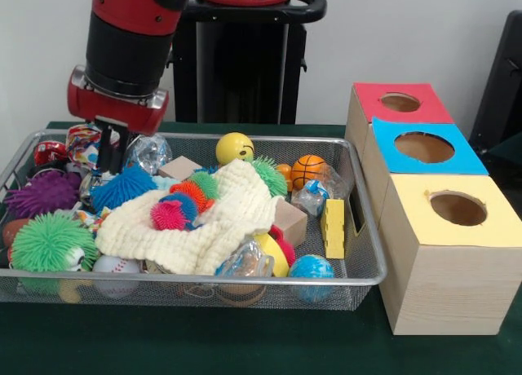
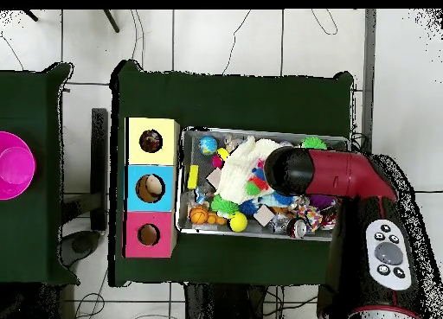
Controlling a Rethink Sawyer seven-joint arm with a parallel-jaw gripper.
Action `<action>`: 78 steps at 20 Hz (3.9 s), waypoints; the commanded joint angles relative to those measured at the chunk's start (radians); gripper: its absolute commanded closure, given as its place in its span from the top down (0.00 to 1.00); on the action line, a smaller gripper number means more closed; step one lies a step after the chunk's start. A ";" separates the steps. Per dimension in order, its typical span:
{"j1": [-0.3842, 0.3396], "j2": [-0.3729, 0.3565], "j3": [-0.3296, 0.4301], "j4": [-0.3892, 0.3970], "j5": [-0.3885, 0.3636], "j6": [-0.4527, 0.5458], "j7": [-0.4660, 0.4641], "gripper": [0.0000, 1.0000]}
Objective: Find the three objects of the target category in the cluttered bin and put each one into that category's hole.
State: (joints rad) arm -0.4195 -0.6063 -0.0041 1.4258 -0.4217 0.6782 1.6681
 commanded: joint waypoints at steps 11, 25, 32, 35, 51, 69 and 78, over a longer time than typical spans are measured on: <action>-0.085 0.119 0.169 0.036 -0.171 -0.141 -0.147 0.00; -0.094 0.115 0.188 0.036 -0.218 -0.138 -0.109 1.00; -0.059 0.104 0.153 0.001 -0.267 -0.122 -0.084 1.00; -0.044 0.085 0.124 0.000 -0.272 -0.079 -0.067 1.00; -0.057 0.040 0.094 -0.014 -0.301 -0.036 -0.086 1.00; -0.066 0.132 0.034 -0.019 -0.388 -0.139 -0.009 1.00; -0.100 0.167 0.025 0.011 -0.400 -0.190 0.004 1.00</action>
State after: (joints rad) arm -0.4835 -0.5013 0.0113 1.4080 -0.7673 0.5561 1.6681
